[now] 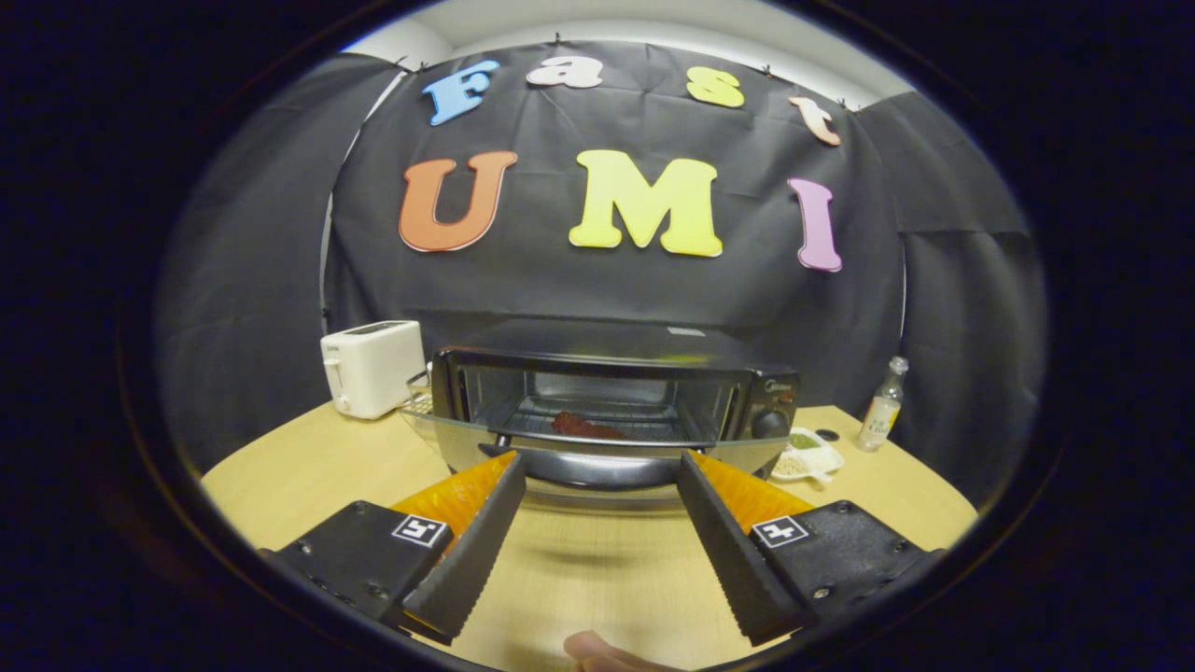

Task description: Open the toaster oven, put the food inside, and close the toaster oven door.

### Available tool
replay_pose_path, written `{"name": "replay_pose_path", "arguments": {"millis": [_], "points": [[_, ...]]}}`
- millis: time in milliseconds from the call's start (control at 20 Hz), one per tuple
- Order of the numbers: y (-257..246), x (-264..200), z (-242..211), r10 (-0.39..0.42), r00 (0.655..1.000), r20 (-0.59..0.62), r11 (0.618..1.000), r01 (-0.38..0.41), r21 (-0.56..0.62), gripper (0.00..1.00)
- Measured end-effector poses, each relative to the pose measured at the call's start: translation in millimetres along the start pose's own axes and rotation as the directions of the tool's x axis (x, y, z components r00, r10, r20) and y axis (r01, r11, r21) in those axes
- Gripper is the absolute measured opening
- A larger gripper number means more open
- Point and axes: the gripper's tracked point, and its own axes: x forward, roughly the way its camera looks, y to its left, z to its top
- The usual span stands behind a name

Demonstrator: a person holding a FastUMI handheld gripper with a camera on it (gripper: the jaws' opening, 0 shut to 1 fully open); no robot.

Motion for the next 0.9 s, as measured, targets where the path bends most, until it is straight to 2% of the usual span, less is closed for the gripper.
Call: {"name": "replay_pose_path", "arguments": {"millis": [250, 450, 600, 900], "points": [[0, 21, 30, -0.001, 1.0, 0.025, 1.0, 0.002, -0.019, 1.0], [-11, -3, 70, -0.018, 0.997, 0.079, 1.0, 0.018, 0.0, 1.0], [-18, -48, 96, -0.003, 0.993, 0.119, 1.0, 0.0, 0.018, 1.0], [-53, -189, 162, -0.045, 0.966, 0.253, 0.997, 0.029, 0.064, 1.0]]}}
